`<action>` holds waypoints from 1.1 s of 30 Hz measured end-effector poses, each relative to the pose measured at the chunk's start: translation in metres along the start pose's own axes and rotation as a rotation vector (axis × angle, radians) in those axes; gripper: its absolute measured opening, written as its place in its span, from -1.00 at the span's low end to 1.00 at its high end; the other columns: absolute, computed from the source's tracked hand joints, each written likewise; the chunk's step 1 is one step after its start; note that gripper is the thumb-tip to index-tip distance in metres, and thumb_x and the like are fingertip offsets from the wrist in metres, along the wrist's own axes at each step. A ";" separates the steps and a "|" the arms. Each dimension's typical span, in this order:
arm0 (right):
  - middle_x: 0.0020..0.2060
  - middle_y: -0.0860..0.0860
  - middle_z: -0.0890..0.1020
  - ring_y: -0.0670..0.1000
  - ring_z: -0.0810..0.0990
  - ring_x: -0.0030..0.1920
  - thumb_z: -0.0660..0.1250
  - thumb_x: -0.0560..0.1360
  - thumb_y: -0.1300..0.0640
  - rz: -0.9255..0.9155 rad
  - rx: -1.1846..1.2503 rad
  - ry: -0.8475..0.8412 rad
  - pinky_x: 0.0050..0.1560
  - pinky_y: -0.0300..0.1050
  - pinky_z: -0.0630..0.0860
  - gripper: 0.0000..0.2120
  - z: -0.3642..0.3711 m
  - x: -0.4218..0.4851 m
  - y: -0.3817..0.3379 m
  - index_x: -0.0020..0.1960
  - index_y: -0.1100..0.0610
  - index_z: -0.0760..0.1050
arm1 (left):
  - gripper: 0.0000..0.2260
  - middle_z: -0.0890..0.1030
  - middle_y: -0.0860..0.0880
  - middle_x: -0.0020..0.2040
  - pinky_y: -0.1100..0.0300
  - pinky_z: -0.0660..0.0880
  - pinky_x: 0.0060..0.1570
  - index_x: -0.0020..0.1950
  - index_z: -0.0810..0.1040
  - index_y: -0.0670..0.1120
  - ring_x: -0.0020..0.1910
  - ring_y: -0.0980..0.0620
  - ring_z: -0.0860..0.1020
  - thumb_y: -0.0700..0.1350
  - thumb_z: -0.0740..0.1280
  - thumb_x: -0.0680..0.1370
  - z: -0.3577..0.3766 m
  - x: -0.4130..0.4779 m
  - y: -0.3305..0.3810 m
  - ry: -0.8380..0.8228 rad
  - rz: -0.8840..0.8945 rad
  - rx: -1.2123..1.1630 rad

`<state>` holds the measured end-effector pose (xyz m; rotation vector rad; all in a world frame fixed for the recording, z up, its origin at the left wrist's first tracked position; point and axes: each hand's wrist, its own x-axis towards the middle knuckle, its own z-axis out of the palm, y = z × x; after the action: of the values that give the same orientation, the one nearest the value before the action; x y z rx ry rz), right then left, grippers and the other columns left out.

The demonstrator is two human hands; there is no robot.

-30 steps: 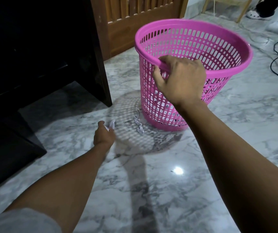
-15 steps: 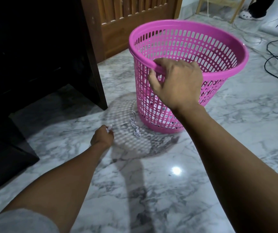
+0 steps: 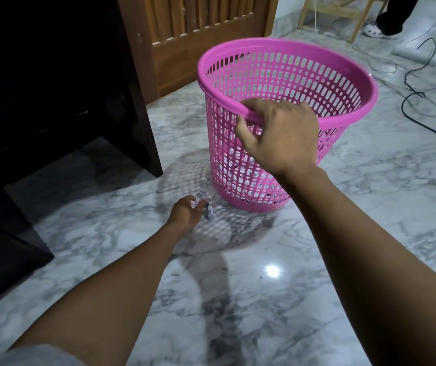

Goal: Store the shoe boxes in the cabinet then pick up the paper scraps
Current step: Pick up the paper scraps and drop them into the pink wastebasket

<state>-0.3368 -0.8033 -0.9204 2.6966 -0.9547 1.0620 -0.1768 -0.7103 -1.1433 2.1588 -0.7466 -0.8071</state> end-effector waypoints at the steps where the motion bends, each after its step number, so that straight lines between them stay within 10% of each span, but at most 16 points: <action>1: -0.26 -0.11 0.64 -0.03 0.57 -0.24 0.14 0.56 -0.14 0.000 0.005 0.003 -0.10 -0.14 0.22 -0.67 0.000 -0.001 0.001 0.16 -0.07 0.59 | -0.63 0.62 -0.18 0.03 0.16 0.44 -0.01 0.14 0.56 -0.22 0.06 -0.15 0.58 0.08 0.28 0.59 0.004 -0.001 0.003 -0.010 -0.005 0.042; 5: -0.26 -0.09 0.65 -0.01 0.58 -0.22 0.17 0.55 -0.12 0.005 0.016 -0.005 -0.09 -0.13 0.21 -0.69 -0.002 -0.001 0.001 0.15 -0.06 0.59 | -0.45 0.61 -0.09 0.21 0.04 0.52 0.16 0.25 0.52 -0.11 0.15 -0.10 0.59 0.28 0.28 0.47 0.019 0.000 -0.001 -0.021 -0.013 0.053; 16: -0.27 -0.12 0.64 -0.04 0.58 -0.23 0.19 0.55 -0.11 0.002 0.057 -0.047 -0.02 -0.11 0.31 -0.70 -0.006 -0.003 0.003 0.17 -0.08 0.59 | -0.88 0.60 -0.10 0.02 0.12 0.46 0.01 -0.09 0.46 -0.07 0.02 -0.08 0.58 -0.04 0.19 0.54 0.025 -0.007 0.014 0.028 0.110 0.133; 19: -0.24 -0.11 0.67 -0.03 0.62 -0.22 0.25 0.55 -0.12 0.008 0.048 -0.083 0.00 -0.11 0.36 -0.71 -0.011 -0.002 0.003 0.21 -0.09 0.58 | -0.75 0.64 -0.08 0.03 0.10 0.51 0.00 0.17 0.51 -0.03 0.01 -0.13 0.61 0.03 0.22 0.56 0.011 -0.010 0.020 0.207 0.112 0.084; 23: -0.23 -0.11 0.70 -0.05 0.62 -0.24 0.29 0.54 -0.22 0.122 0.046 -0.222 -0.07 -0.16 0.48 -0.69 -0.024 0.005 -0.001 0.21 -0.15 0.60 | -0.90 0.48 0.05 -0.34 0.13 0.41 -0.30 -0.08 0.45 -0.08 -0.34 -0.05 0.48 -0.08 0.29 0.59 -0.025 -0.014 0.050 0.470 0.353 -0.155; 29: -0.16 -0.12 0.70 0.01 0.66 -0.10 0.30 0.48 -0.32 0.234 0.069 -0.432 -0.05 -0.12 0.55 -0.67 -0.032 0.023 -0.002 0.12 -0.18 0.62 | -0.85 0.47 0.06 -0.34 0.18 0.37 -0.28 -0.11 0.49 -0.13 -0.35 0.11 0.39 -0.07 0.30 0.58 -0.114 -0.031 0.151 0.789 0.564 -0.423; 33: -0.13 -0.11 0.70 0.03 0.65 -0.03 0.30 0.49 -0.32 0.252 0.108 -0.520 -0.04 -0.13 0.46 -0.68 -0.038 0.029 -0.002 0.11 -0.20 0.63 | -0.89 0.46 0.11 -0.33 0.32 0.32 -0.37 -0.12 0.46 -0.09 -0.40 0.20 0.39 -0.11 0.29 0.59 -0.138 -0.046 0.230 0.541 0.643 -0.342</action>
<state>-0.3420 -0.8055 -0.8730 3.0737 -1.3755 0.4412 -0.1664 -0.7567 -0.8749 1.5679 -0.8605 -0.0018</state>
